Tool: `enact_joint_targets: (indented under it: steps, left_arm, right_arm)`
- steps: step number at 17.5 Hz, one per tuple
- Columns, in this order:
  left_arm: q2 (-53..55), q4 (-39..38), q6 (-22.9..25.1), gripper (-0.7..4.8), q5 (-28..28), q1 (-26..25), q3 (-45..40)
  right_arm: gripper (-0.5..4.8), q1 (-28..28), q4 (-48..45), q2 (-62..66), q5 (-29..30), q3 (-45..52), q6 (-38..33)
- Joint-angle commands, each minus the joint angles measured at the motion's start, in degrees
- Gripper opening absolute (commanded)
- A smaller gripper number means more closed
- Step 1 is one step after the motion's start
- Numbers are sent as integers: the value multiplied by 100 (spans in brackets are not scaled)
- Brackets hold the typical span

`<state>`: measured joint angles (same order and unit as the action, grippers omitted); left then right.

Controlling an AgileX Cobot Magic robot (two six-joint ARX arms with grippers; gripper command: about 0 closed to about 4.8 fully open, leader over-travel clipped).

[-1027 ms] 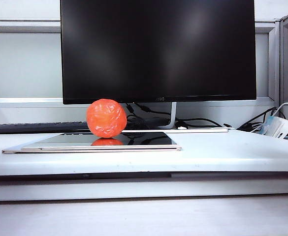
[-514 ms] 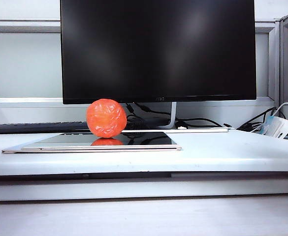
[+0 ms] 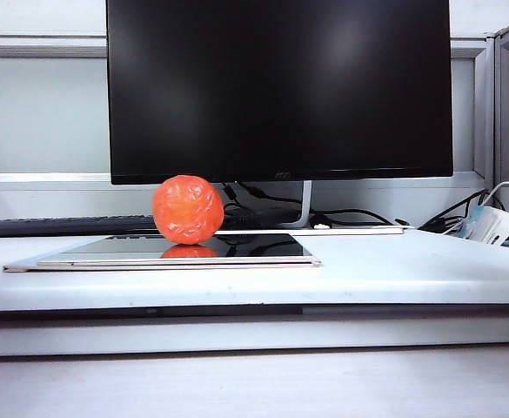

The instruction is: Place the orange on the center of the mirror.

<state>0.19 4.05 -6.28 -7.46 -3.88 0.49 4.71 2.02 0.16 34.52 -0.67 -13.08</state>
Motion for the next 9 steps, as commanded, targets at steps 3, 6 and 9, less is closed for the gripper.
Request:
enact_joint_targets:
  steps: [3, 6, 9]
  left_arm:
    - [2, 66, -17, -5, -26, -2, 7]
    - [2, 66, -17, -5, -24, -2, 7]
    - [2, 66, -17, -5, -26, -4, 7]
  right_arm:
    - [0, -2, -94, -2, -33, 39, 306]
    - [0, -11, -114, -2, -807, 39, 1318]
    - [0, -11, -22, -2, -2643, 39, 1025]
